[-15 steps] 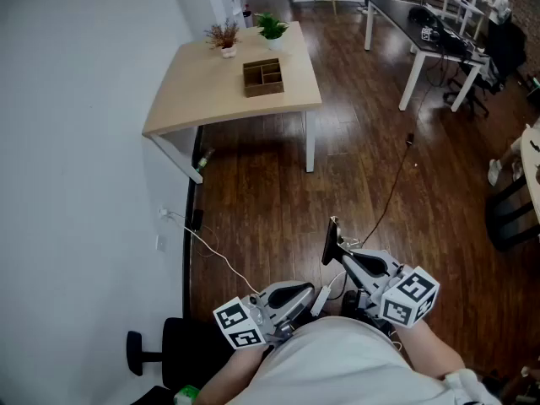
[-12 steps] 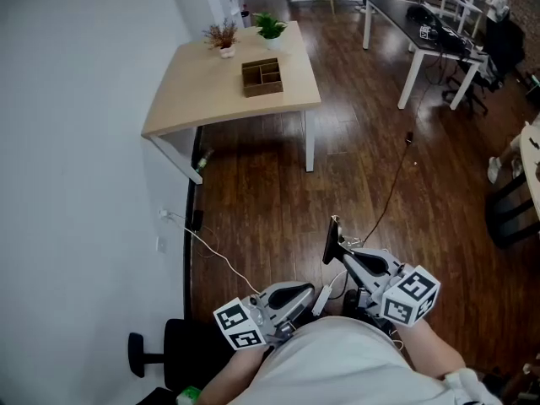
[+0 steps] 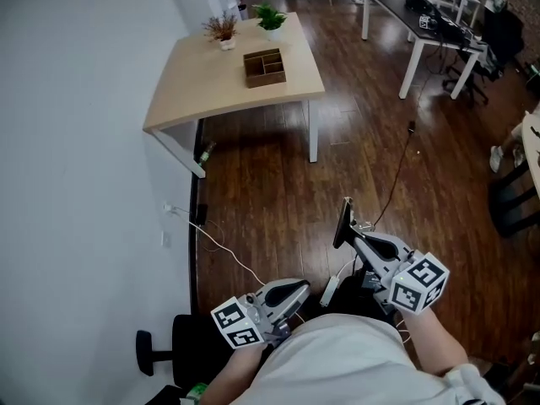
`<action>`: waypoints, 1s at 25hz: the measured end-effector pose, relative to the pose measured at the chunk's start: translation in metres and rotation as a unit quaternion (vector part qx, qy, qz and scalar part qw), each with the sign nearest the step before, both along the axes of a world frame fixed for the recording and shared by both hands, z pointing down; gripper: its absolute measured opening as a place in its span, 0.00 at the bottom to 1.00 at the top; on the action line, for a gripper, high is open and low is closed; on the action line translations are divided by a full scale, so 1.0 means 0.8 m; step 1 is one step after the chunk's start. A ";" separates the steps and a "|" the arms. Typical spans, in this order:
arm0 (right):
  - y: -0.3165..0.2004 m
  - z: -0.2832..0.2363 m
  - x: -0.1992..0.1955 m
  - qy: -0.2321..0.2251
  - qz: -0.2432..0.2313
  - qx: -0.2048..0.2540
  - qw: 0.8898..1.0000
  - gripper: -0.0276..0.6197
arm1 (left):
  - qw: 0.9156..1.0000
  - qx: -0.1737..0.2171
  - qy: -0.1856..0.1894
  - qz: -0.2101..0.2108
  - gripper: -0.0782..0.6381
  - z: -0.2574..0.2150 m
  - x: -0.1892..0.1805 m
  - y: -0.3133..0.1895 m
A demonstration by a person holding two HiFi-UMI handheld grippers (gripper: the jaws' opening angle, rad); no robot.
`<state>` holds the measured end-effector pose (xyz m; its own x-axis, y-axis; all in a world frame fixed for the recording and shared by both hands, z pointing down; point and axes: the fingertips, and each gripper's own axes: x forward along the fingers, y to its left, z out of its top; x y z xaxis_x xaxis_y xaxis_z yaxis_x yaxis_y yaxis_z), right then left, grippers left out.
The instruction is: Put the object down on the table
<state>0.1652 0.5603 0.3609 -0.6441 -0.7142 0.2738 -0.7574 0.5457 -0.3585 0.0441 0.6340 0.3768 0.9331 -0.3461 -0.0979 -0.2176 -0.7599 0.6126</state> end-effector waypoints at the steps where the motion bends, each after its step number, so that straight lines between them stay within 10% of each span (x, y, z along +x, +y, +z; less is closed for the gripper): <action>1: -0.003 0.000 -0.002 0.000 0.000 0.001 1.000 0.06 | 1.000 0.000 -0.001 -0.005 0.11 0.000 -0.006 0.000; 14: -0.079 0.018 -0.046 -0.003 -0.043 -0.005 0.999 0.06 | 0.998 -0.014 -0.014 -0.064 0.11 0.017 -0.050 -0.051; 25: -0.251 0.030 -0.062 -0.026 -0.083 -0.011 0.996 0.06 | 0.994 -0.010 -0.039 -0.101 0.11 0.010 -0.054 -0.216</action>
